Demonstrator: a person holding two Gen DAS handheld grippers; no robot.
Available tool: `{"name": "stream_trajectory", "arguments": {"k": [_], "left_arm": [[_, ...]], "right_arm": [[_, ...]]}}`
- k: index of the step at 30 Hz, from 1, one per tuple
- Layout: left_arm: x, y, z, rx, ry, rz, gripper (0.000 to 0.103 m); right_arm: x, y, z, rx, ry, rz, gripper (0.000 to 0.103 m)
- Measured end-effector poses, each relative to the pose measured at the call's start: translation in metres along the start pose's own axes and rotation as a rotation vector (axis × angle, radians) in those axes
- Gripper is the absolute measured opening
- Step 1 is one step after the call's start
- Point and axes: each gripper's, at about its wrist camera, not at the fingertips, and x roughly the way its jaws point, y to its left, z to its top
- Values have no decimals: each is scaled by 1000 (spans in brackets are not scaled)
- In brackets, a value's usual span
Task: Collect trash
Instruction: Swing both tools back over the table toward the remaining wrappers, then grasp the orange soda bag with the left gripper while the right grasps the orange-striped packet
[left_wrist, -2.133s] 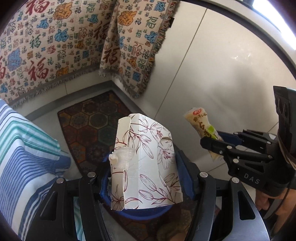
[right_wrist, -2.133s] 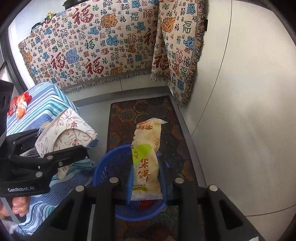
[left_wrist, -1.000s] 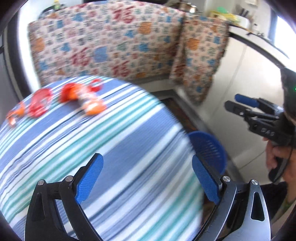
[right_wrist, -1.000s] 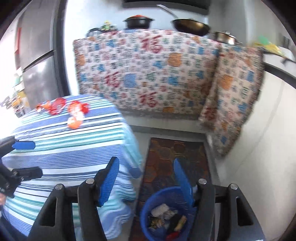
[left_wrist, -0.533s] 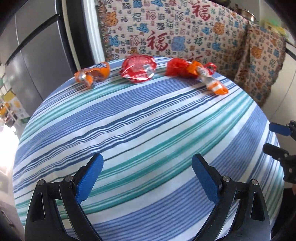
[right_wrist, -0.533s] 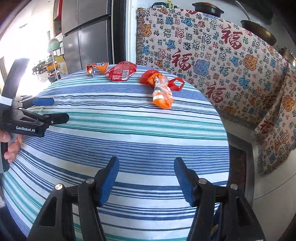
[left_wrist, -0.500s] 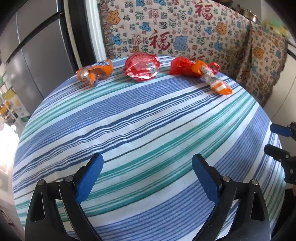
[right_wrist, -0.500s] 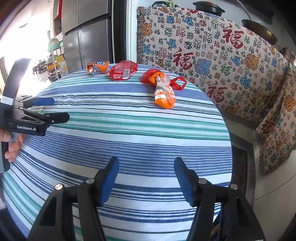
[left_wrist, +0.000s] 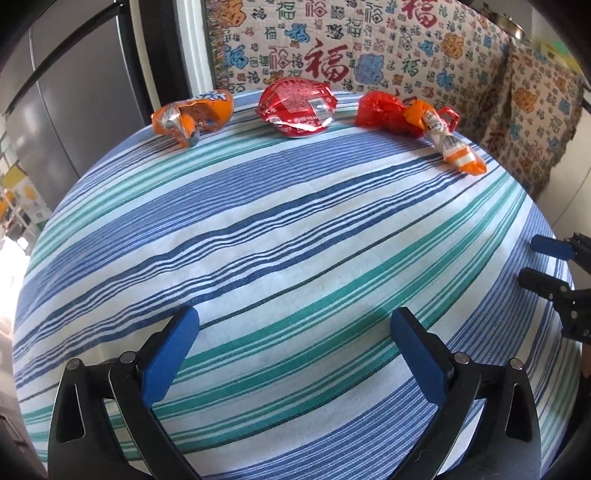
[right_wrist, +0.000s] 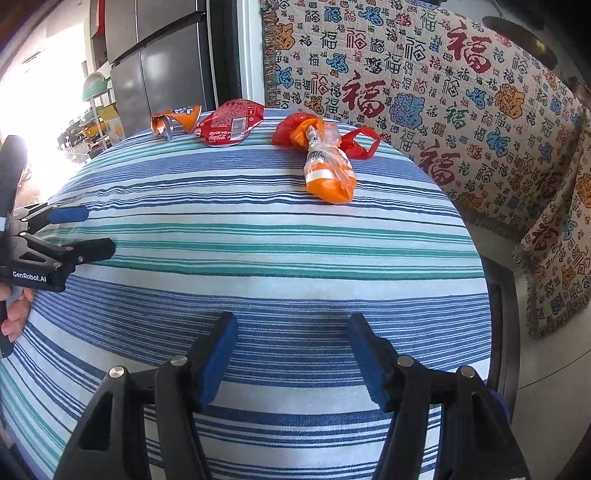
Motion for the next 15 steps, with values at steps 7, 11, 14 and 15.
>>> {"name": "stream_trajectory", "arguments": {"k": [7,11,14,15], "left_arm": [[0,1,1,14,3,-7,103],[3,14,8,82,21,-48,103],[11,41,20,91,10,-61,103],[14,52,25,84,8,-62,103]], "right_arm": [[9,-7,11,42,5,-23,70],[11,-5,12,48,0,-28,72],[11,-7,12,51,1,-21,72],[11,-7,12,48,0,-20,73]]}}
